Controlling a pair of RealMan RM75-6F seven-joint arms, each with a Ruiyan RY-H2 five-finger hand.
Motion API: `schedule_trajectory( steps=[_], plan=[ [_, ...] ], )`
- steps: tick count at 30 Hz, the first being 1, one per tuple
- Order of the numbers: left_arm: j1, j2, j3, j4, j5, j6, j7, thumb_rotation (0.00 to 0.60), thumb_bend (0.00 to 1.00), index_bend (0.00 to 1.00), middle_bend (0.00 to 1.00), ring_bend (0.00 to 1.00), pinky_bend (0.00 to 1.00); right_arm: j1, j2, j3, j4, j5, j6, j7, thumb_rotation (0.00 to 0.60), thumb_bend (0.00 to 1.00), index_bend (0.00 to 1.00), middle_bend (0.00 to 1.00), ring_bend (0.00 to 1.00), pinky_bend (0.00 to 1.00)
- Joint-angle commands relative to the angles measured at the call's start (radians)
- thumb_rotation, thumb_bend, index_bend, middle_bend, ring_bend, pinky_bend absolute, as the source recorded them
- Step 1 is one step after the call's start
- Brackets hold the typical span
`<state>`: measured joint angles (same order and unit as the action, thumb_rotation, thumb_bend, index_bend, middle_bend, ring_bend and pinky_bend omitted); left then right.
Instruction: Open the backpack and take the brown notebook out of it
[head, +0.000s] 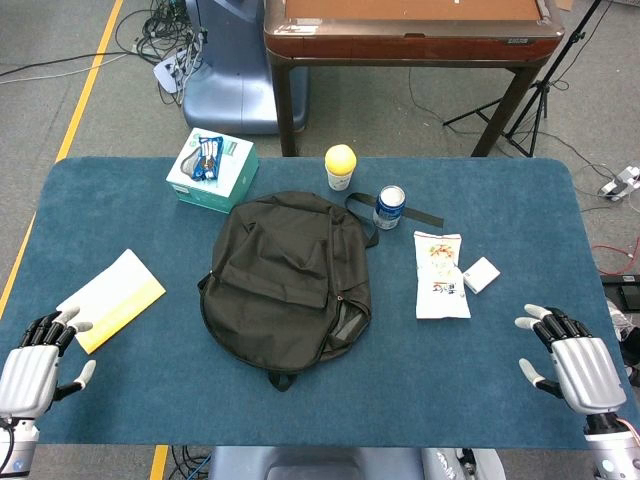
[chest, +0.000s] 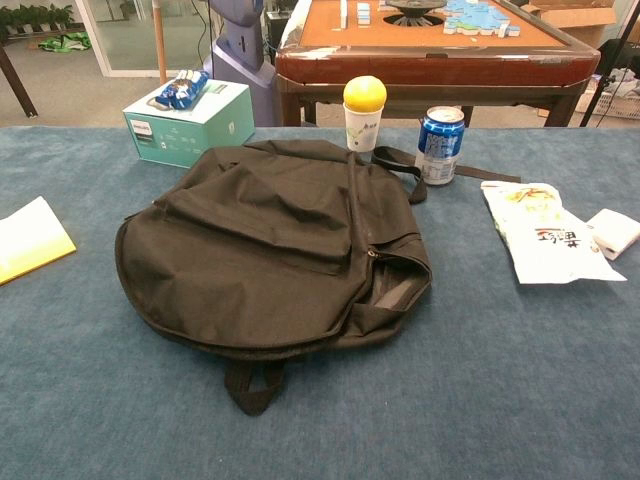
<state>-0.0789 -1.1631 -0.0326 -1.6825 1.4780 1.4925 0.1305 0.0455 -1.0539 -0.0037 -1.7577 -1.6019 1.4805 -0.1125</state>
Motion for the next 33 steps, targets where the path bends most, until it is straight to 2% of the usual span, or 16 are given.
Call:
schedule_trajectory(
  steps=[1,8,18,25,33],
  plan=[
    [-0.002,-0.002,0.000,0.004,-0.001,-0.004,-0.003,0.600,0.27,0.29,0.15,0.12,0.09,0.000,0.000,0.000,-0.002,0.000,0.000,-0.002,0.600,0.28,0.32,0.22,0.17,0.33],
    [-0.027,-0.008,-0.007,0.041,0.013,-0.033,-0.030,0.600,0.27,0.29,0.15,0.12,0.09,-0.001,0.033,0.023,-0.031,-0.007,0.038,-0.016,0.600,0.28,0.32,0.22,0.17,0.32],
    [-0.174,-0.057,-0.014,0.166,0.115,-0.182,-0.150,0.600,0.27,0.28,0.15,0.12,0.09,-0.002,0.097,0.059,-0.104,-0.004,0.079,-0.058,0.600,0.28,0.32,0.22,0.17,0.33],
    [-0.301,-0.141,-0.013,0.300,0.218,-0.254,-0.235,0.600,0.27,0.22,0.15,0.11,0.09,-0.009,0.109,0.057,-0.126,-0.006,0.088,-0.073,0.600,0.28,0.32,0.22,0.17,0.33],
    [-0.423,-0.245,0.011,0.433,0.312,-0.306,-0.267,0.600,0.27,0.11,0.05,0.08,0.08,-0.014,0.107,0.050,-0.129,-0.016,0.088,-0.072,0.600,0.28,0.32,0.22,0.17,0.33]
  ],
)
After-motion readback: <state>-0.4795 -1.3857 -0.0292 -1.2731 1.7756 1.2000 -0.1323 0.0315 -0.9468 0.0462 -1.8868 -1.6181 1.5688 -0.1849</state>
